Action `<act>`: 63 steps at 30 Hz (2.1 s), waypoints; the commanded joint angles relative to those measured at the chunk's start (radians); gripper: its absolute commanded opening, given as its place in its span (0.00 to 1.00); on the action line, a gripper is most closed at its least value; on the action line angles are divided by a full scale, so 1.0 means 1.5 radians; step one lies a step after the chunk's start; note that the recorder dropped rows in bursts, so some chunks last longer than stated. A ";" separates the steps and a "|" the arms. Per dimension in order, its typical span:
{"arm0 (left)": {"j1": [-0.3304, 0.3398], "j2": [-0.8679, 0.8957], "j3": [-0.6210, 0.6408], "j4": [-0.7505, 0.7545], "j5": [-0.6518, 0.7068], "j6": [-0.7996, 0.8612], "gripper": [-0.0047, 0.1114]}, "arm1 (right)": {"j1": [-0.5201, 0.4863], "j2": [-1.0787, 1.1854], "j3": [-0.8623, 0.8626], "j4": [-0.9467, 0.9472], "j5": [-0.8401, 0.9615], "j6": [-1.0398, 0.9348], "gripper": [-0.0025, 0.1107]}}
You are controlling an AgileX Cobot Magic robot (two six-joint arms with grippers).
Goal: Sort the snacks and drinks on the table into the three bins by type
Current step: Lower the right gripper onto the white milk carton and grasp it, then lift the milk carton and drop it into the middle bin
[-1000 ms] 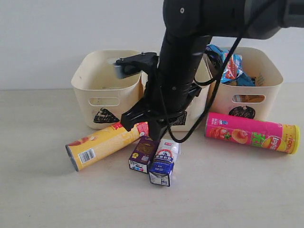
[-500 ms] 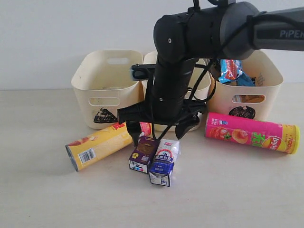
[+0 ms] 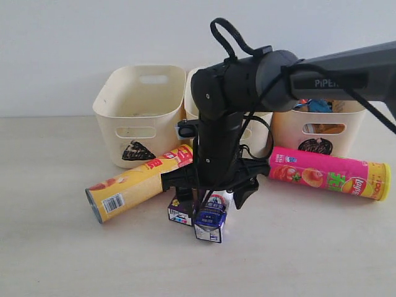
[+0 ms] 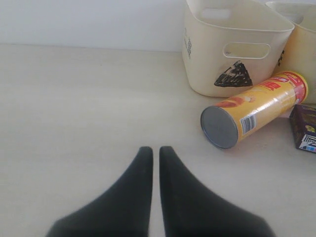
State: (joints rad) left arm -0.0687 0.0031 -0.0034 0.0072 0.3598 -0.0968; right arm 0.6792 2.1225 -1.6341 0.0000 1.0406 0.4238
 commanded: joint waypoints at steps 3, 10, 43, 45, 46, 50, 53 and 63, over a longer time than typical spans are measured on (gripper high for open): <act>0.002 -0.002 0.002 0.003 0.000 -0.006 0.07 | -0.001 0.011 0.000 -0.026 -0.004 0.005 0.67; 0.002 -0.002 0.002 0.003 0.000 -0.006 0.07 | -0.001 0.028 0.000 -0.115 0.032 0.011 0.67; 0.002 -0.002 0.002 0.003 0.000 -0.006 0.07 | -0.001 0.005 0.000 -0.130 0.062 -0.112 0.02; 0.002 -0.002 0.002 0.003 0.000 -0.006 0.07 | -0.001 -0.021 0.000 -0.123 0.086 -0.141 0.02; 0.002 -0.002 0.002 0.003 0.000 -0.006 0.07 | -0.001 -0.033 0.000 -0.120 0.097 -0.157 0.02; 0.002 -0.002 0.002 0.003 0.000 -0.006 0.07 | -0.001 -0.086 0.000 -0.119 0.120 -0.199 0.02; 0.002 -0.002 0.002 0.003 0.000 -0.006 0.07 | -0.001 -0.129 0.000 -0.119 0.107 -0.212 0.02; 0.002 -0.002 0.002 0.003 0.000 -0.006 0.07 | -0.001 -0.215 0.000 -0.151 -0.077 -0.192 0.02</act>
State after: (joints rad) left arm -0.0687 0.0031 -0.0034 0.0072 0.3598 -0.0968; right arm 0.6792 1.8229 -1.6320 -0.1853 1.0188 0.1166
